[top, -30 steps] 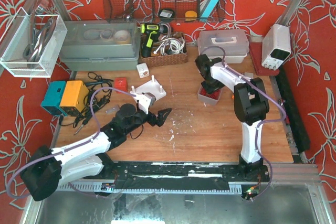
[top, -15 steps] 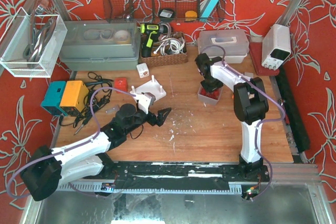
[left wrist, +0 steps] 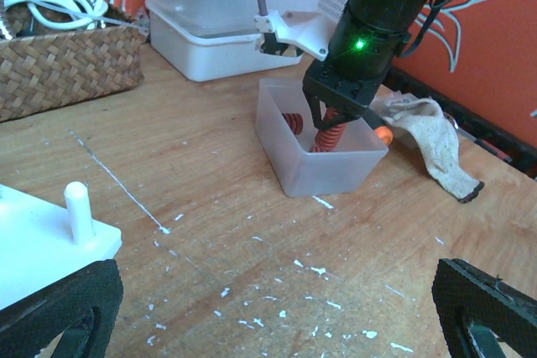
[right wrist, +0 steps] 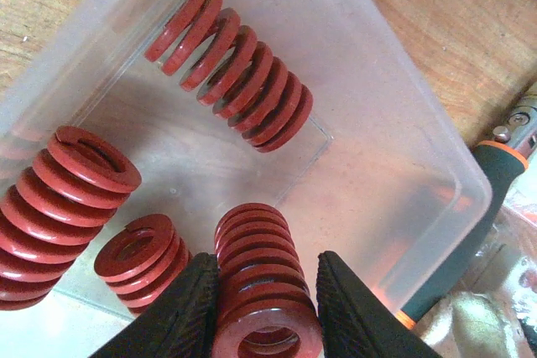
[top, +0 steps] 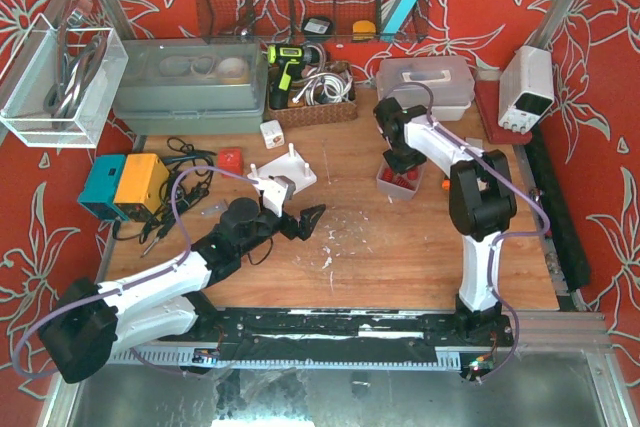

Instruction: Install the large spring

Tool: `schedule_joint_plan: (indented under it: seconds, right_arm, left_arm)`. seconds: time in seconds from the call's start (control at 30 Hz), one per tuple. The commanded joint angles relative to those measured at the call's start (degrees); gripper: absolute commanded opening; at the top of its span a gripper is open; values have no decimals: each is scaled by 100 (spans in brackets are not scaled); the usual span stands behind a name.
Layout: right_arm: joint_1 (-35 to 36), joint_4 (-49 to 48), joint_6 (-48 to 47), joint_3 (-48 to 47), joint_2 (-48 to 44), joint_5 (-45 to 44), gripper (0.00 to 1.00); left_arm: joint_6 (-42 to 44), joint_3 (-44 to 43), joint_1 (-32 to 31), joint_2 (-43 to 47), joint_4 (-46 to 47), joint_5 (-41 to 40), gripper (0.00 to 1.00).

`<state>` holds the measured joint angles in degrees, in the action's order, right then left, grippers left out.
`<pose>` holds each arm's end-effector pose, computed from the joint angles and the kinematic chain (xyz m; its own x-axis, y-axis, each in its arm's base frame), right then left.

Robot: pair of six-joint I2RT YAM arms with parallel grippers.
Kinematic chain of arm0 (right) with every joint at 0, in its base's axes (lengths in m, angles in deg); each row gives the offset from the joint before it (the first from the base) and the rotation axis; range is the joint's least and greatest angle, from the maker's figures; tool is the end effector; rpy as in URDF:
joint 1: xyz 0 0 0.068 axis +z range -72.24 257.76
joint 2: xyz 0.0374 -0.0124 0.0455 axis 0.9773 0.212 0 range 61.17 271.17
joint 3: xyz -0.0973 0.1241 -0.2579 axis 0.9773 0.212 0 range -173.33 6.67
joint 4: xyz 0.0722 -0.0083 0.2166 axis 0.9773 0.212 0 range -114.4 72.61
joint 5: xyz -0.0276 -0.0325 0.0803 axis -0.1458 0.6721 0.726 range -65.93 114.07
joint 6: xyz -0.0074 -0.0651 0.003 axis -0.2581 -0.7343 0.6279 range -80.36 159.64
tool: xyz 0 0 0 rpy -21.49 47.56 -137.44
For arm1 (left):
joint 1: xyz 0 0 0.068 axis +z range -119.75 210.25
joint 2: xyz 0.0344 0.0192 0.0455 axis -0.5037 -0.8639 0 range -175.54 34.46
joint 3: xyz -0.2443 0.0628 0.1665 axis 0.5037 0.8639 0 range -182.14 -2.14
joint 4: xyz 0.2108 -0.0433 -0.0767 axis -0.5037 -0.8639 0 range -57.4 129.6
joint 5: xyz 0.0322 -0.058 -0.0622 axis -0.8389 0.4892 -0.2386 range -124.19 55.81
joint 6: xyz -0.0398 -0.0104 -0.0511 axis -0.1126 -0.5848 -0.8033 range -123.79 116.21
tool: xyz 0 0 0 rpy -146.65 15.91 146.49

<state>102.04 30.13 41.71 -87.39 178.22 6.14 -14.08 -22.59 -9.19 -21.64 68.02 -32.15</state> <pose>0.3681 0.1487 0.2289 -0.9013 -0.3689 -0.2270 -0.2982 0.9086 -0.2925 0.1422 -0.1194 0.2687 -0.2138 -0.0552 -0.9753 0.6340 0.7517 -0.1815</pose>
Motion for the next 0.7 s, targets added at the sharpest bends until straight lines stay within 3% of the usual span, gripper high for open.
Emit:
schedule_joint_plan:
  seconds: [0.0, 0.47, 0.67]
  right_arm:
    - [-40, 195, 104, -31, -282, -21, 9]
    - [123, 555, 282, 150, -1375, 188, 4]
    - [428, 697, 309, 410, -2067, 414, 1]
  left_arm:
    - [36, 48, -38, 79, 119, -131, 100]
    - [-47, 358, -37, 334, 492, -564, 100]
    - [308, 655, -37, 292, 1252, -58, 85]
